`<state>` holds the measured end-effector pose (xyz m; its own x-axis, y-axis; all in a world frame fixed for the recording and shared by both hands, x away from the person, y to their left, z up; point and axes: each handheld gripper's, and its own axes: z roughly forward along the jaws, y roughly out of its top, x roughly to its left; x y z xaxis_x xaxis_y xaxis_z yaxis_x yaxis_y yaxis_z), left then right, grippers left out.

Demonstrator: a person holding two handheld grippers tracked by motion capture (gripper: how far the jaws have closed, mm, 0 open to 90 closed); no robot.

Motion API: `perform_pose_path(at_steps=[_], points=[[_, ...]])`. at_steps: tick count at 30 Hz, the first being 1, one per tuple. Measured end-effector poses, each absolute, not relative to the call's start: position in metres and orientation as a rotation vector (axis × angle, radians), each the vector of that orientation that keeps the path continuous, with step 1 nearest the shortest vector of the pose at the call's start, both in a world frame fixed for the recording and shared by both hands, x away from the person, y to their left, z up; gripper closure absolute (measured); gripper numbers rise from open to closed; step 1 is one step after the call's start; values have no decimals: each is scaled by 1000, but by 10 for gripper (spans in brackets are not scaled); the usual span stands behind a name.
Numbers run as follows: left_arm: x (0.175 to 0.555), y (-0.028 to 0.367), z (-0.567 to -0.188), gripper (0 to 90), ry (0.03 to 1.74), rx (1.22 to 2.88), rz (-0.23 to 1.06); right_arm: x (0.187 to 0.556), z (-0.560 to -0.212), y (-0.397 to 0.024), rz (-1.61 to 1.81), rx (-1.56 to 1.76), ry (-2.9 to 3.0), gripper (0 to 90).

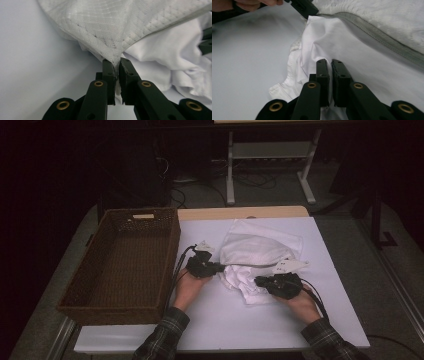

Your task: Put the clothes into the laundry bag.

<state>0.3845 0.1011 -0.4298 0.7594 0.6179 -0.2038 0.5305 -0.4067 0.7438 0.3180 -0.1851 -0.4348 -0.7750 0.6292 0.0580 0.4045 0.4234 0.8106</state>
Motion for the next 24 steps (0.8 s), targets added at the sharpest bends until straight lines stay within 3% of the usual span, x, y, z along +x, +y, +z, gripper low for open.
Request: perform_pose_path(at_steps=[20, 24], points=[[357, 101, -431, 841, 838, 2129, 107, 339, -434, -178, 1278, 1027, 2305, 852], [359, 104, -432, 841, 846, 2118, 98, 337, -430, -179, 1310, 960, 2360, 775]])
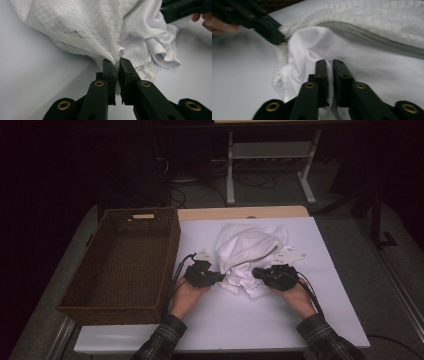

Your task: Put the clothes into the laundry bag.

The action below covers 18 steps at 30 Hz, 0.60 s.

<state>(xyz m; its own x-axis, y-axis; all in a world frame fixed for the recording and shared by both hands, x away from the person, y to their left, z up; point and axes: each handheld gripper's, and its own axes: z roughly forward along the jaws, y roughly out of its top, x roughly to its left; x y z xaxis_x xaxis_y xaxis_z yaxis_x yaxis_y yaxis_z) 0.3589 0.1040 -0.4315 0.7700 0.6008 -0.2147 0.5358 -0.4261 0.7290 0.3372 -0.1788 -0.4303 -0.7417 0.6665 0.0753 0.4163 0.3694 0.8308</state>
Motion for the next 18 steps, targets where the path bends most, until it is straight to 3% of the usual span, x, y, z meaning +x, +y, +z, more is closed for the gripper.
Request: perform_pose_path(at_steps=[3, 6, 9, 12, 18], points=[[359, 104, -431, 841, 843, 2118, 99, 333, -417, -174, 1314, 877, 2405, 622], [359, 104, -432, 841, 842, 2121, 97, 339, -418, -160, 1256, 851, 2457, 606], [359, 103, -432, 842, 845, 2123, 97, 343, -426, -153, 1208, 855, 2478, 660], [359, 101, -433, 842, 838, 2123, 93, 350, -435, -147, 1189, 873, 2490, 812], [359, 97, -435, 844, 830, 2139, 87, 355, -441, -131, 1156, 902, 2481, 847]])
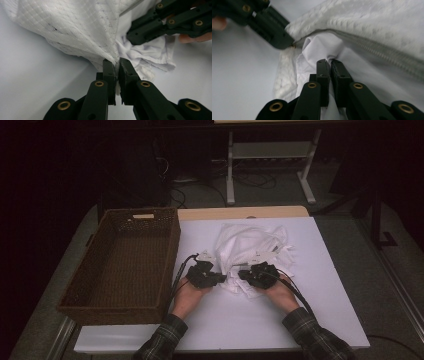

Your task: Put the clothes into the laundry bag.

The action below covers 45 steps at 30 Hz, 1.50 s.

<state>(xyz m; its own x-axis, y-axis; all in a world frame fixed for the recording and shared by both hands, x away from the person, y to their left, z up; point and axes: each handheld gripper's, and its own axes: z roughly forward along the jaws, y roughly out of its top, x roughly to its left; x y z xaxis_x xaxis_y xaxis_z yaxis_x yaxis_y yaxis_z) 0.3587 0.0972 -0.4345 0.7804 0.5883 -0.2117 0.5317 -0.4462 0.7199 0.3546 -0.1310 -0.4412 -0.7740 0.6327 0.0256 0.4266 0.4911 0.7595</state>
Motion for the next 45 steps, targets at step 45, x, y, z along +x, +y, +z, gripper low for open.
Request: perform_pose_path(at_steps=[45], points=[[350, 108, -425, 698, 871, 2121, 150, 340, -419, -170, 1280, 897, 2418, 552]])
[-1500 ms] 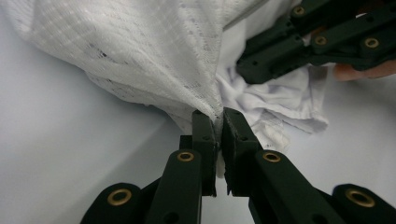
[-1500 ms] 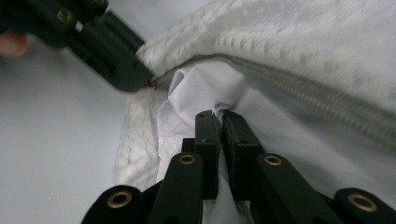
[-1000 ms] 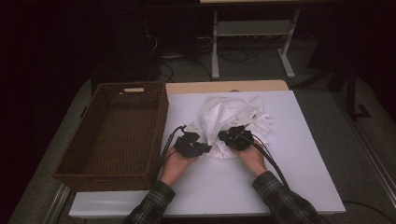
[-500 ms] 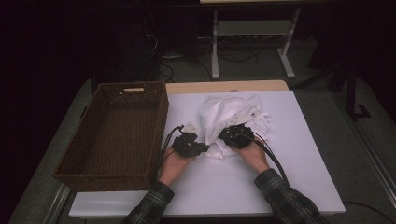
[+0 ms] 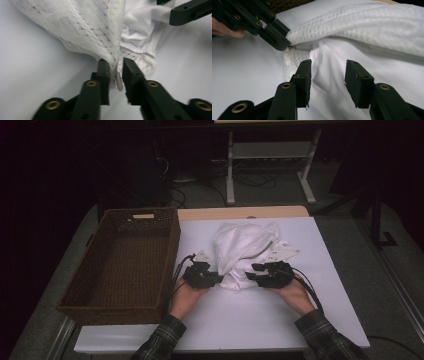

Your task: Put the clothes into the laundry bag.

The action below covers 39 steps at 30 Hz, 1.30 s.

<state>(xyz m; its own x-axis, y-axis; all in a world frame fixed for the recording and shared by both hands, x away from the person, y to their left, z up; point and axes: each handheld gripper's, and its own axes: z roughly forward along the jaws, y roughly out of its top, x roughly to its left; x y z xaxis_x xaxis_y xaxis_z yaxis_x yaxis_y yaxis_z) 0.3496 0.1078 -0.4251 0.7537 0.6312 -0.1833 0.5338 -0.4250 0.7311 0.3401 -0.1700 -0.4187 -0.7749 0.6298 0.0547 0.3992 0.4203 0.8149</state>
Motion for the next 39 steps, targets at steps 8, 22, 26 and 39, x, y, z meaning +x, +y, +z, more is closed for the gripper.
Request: perform_pose_path(at_steps=[8, 22, 26, 39], points=[[329, 107, -412, 641, 794, 2110, 130, 333, -418, -190, 1296, 913, 2424, 547], [342, 64, -448, 541, 750, 2205, 92, 338, -423, -199, 1285, 940, 2426, 539], [342, 59, -451, 679, 727, 2222, 119, 338, -424, -201, 1285, 943, 2428, 538], [331, 67, -442, 887, 698, 2236, 89, 337, -429, -228, 1203, 1010, 2415, 369]])
